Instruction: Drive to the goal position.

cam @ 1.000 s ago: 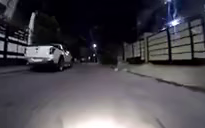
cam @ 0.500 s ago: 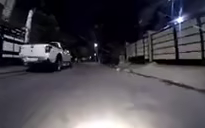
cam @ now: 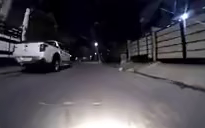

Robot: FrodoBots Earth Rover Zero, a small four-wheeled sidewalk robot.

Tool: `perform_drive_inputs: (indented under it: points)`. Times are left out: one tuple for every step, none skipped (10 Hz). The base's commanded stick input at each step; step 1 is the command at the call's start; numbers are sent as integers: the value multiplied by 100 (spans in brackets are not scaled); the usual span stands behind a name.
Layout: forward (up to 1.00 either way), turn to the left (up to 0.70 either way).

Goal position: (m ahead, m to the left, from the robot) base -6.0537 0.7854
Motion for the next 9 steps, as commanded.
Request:
perform_drive_inputs:
  points:
    - [100, 5]
    - [100, 5]
    - [100, 5]
    - [100, 5]
    - [100, 5]
    - [100, 5]
    - [100, 5]
    - [100, 5]
    - [100, 5]
